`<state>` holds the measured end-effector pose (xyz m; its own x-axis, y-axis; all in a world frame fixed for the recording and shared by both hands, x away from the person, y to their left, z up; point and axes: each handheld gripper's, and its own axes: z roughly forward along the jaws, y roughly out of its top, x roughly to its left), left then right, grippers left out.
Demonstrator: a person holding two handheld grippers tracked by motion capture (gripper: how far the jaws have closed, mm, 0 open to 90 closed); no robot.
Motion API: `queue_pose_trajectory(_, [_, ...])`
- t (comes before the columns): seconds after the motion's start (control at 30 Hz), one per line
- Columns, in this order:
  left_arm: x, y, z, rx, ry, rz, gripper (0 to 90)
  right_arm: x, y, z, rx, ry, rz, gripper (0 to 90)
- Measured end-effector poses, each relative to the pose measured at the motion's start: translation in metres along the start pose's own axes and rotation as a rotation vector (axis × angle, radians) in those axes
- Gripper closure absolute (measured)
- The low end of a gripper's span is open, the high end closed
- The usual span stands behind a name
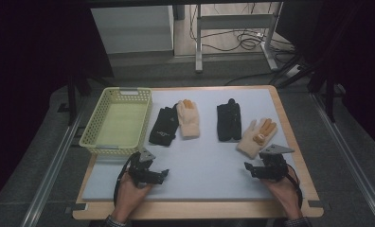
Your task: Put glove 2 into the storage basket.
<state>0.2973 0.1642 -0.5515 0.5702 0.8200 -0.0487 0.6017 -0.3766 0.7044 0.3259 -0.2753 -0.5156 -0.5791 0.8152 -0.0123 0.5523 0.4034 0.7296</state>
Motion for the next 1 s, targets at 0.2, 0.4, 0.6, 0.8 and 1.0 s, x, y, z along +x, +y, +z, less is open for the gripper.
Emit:
queue_pose_trajectory(0.2, [0.0,0.0,0.0,0.0,0.0,0.0,5.6,-0.003,0.012,0.0,-0.005,0.021,0.001,28.5])
queue_pose_trajectory(0.4, [0.0,0.0,0.0,0.0,0.0,-0.001,5.6,-0.005,0.029,0.004,-0.005,0.023,0.0,28.5])
queue_pose_trajectory(0.6, [0.0,0.0,0.0,0.0,0.0,0.0,5.6,-0.011,0.045,0.013,-0.009,0.017,0.004,33.6])
queue_pose_trajectory(0.8, [0.0,0.0,0.0,0.0,0.0,0.0,5.6,-0.023,0.066,0.031,0.0,0.0,-0.005,49.1])
queue_pose_trajectory(1.0, [0.0,0.0,0.0,-0.001,0.0,0.0,5.6,-0.031,0.089,0.051,-0.001,-0.005,-0.003,56.2])
